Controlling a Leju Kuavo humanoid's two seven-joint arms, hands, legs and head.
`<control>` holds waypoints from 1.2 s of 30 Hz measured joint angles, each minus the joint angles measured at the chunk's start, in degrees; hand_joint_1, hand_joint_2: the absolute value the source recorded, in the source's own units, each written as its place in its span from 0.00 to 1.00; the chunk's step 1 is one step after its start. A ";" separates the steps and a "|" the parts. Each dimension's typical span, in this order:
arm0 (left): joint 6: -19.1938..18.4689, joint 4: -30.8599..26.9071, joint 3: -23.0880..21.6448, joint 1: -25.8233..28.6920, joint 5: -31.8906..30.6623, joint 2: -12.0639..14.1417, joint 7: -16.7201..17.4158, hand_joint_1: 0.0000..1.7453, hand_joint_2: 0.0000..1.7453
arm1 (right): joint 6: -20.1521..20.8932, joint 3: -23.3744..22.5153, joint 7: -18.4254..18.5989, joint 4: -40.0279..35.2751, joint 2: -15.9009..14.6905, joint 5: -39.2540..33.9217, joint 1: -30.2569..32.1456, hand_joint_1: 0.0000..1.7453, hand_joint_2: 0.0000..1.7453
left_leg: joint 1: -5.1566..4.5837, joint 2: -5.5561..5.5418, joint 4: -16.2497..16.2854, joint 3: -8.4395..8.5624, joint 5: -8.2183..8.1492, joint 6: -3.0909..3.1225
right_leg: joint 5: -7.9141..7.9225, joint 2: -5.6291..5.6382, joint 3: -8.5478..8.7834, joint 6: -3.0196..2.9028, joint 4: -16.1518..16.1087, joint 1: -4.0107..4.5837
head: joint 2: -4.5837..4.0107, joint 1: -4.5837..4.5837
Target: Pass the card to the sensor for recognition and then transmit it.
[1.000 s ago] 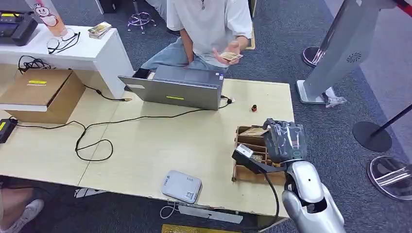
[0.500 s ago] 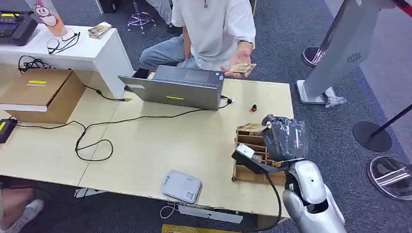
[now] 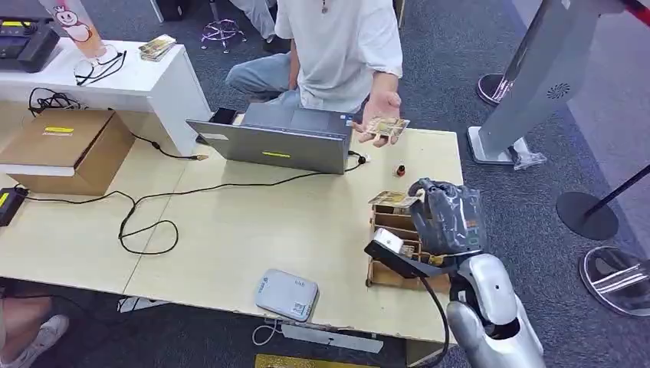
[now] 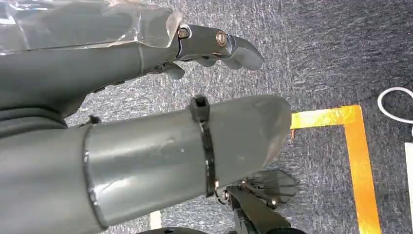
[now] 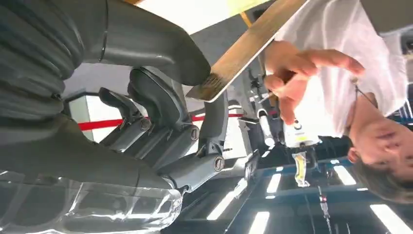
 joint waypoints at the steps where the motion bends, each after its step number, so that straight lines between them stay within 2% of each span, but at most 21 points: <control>1: 0.02 -0.02 0.06 -0.09 -0.20 0.00 0.07 0.00 0.00 | 0.00 0.02 -0.83 -0.89 0.04 -1.33 0.18 1.00 1.00 | 0.00 0.00 0.00 0.00 0.00 0.00 | 0.00 0.00 0.00 0.00 0.00 0.00 | 0.00 0.00; 11: 0.09 -0.02 0.11 -0.29 -1.12 -0.09 0.24 0.00 0.00 | -1.25 0.81 -3.30 -2.38 0.83 -5.20 0.37 1.00 1.00 | 0.01 0.00 0.00 0.00 0.00 0.00 | 0.00 0.00 0.00 0.00 0.00 0.00 | 0.00 0.00; 26: -0.22 -0.31 0.13 -0.80 -1.75 -0.11 0.55 0.00 0.00 | -1.40 3.04 -3.91 -1.70 3.28 -5.40 -1.79 1.00 1.00 | 0.01 0.00 0.00 -0.01 0.00 0.00 | 0.00 0.00 0.01 0.00 0.01 0.00 | 0.00 0.02; 36: 0.85 -0.31 0.13 -0.76 -2.25 -1.18 0.59 0.00 0.00 | -2.19 3.58 -4.02 0.88 4.77 -6.10 -4.61 1.00 1.00 | 0.00 0.00 0.00 -0.02 0.00 0.00 | 0.00 -0.01 0.01 0.00 0.01 0.00 | 0.00 0.02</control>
